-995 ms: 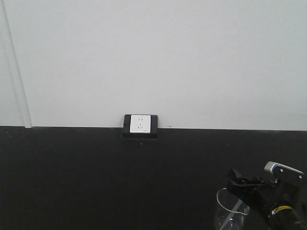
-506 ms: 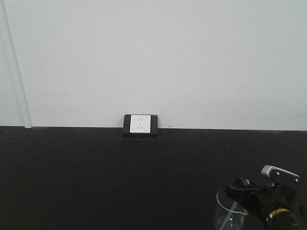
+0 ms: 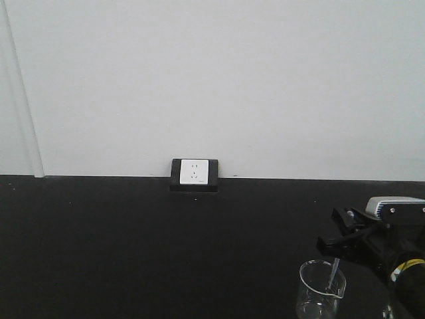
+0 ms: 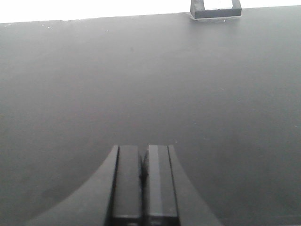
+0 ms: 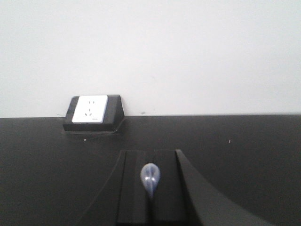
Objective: Grab transparent chemical and place on left bench
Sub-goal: 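Raise the held pipette clear of the beaker with the right gripper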
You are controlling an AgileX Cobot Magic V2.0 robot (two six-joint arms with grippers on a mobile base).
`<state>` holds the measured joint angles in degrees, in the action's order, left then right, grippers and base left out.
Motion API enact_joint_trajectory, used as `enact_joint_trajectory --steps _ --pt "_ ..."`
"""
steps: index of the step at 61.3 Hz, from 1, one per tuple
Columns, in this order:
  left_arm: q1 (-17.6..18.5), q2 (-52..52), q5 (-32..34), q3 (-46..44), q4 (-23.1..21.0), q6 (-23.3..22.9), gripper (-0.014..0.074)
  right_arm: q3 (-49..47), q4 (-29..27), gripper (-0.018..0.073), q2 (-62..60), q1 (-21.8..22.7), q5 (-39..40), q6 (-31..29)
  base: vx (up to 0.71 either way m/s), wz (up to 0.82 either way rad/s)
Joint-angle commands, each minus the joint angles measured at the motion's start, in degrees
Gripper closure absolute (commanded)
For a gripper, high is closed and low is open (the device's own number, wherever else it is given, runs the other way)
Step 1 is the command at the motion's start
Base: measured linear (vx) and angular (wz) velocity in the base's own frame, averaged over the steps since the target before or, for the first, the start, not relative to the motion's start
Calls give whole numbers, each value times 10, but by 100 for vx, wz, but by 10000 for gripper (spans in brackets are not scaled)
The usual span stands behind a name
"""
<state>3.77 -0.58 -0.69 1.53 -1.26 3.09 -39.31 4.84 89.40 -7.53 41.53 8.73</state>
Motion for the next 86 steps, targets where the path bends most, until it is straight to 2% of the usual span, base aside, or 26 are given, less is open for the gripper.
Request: enact_joint_trajectory --steps 1,12,28,43,54,86 --pt "1 -11 45 9 0 -4 600 -14 21 564 -84 3 -27 -14 0 0" --pt "1 -11 45 9 0 -4 600 -14 57 564 -206 3 -181 -12 0 0" --pt "1 -11 45 9 0 -4 600 -9 58 564 -368 2 -426 -12 0 0" --pt "1 -11 45 9 0 -4 600 72 59 564 -487 2 -433 -15 0 0" --pt "1 -11 45 9 0 -4 600 96 59 564 -532 2 -439 -15 0 0" --pt "1 -11 45 9 0 -4 600 95 59 564 -541 3 -440 -14 0 0"
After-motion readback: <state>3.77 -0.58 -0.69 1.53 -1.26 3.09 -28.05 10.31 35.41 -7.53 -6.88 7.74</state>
